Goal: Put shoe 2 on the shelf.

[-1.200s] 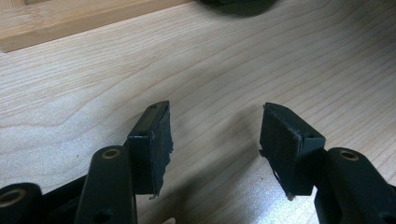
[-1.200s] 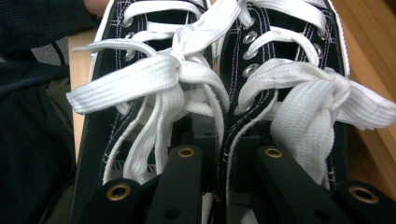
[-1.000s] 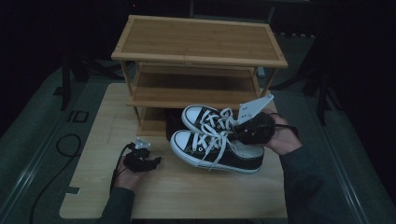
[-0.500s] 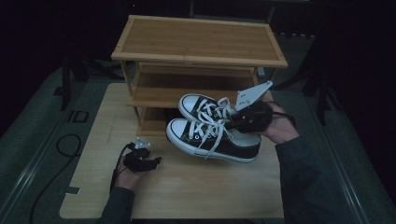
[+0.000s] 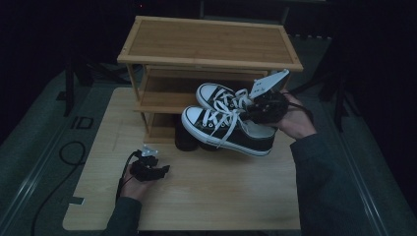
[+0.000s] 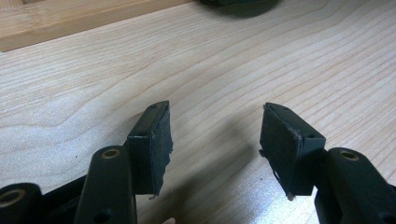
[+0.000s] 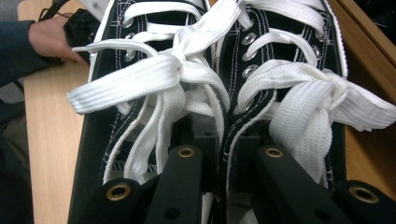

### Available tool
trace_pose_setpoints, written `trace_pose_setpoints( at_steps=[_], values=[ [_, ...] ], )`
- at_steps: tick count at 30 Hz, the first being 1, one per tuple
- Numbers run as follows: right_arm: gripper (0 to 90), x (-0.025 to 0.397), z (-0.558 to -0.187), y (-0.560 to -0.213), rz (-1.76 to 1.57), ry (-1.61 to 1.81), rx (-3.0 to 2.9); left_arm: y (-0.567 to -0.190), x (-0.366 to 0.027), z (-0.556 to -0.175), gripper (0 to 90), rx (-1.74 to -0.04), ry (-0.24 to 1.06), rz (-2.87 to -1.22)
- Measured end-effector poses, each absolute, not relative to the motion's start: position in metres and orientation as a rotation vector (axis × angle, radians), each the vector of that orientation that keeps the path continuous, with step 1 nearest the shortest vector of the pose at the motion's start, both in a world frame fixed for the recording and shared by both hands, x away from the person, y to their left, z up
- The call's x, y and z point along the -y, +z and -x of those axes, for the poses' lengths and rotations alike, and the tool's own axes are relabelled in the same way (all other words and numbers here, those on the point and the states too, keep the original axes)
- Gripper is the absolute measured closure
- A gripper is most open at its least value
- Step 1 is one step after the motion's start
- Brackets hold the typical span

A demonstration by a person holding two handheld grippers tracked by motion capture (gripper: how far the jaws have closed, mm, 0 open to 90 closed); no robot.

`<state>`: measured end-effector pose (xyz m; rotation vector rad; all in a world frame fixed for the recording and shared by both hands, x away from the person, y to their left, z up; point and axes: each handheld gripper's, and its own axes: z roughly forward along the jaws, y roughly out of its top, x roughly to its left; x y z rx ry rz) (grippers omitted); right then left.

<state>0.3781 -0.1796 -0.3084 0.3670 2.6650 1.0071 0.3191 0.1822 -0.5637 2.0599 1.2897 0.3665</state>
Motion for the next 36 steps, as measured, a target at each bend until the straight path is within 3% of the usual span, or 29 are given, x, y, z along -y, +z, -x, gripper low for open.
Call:
trace_pose_setpoints(
  at_steps=[21,36],
  values=[
    [84.5,0.160,-0.398,-0.322,-0.513,1.016,-2.566,-0.564,-0.182,-0.319,43.9,-1.289,0.366,-2.062],
    [84.4,0.149,-0.413,-0.334,-0.797,0.987,-2.384,-0.564,-0.182,-0.319,43.9,-1.290,0.359,-2.057]
  ],
)
